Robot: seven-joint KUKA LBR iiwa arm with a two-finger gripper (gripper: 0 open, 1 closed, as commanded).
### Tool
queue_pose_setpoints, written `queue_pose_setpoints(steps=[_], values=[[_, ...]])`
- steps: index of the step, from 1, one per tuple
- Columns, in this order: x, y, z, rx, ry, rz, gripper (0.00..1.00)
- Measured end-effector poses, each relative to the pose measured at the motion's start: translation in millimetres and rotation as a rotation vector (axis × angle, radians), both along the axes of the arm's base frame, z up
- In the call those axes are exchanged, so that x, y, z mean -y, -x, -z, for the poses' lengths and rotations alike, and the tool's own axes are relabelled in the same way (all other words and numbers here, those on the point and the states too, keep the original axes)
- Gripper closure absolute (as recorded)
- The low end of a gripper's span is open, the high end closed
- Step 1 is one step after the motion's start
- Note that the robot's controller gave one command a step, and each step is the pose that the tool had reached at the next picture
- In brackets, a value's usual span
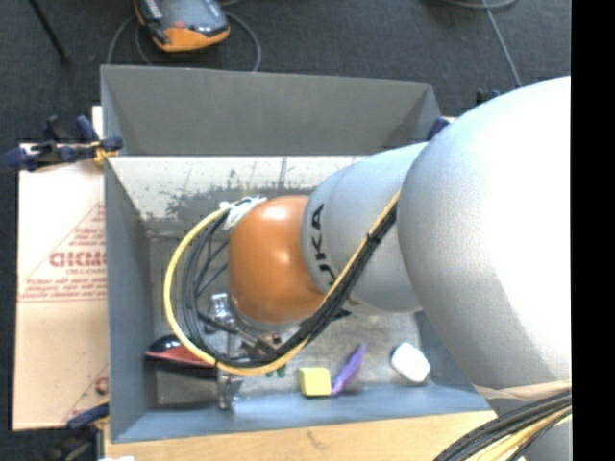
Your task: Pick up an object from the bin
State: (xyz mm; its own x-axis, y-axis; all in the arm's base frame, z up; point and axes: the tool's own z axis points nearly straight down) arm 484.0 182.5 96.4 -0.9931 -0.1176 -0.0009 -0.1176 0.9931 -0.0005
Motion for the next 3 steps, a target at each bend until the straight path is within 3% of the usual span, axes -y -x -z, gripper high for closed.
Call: queue_pose_setpoints(steps=[1, 2, 3], values=[[-23, 1.6, -4, 0.003, -0.002, 0.044, 0.00], [-44, 0.9, 15, 0.003, -0.001, 0.115, 0.00], [-44, -25.8, 20, -0.006, 0.006, 0.304, 1.00]])
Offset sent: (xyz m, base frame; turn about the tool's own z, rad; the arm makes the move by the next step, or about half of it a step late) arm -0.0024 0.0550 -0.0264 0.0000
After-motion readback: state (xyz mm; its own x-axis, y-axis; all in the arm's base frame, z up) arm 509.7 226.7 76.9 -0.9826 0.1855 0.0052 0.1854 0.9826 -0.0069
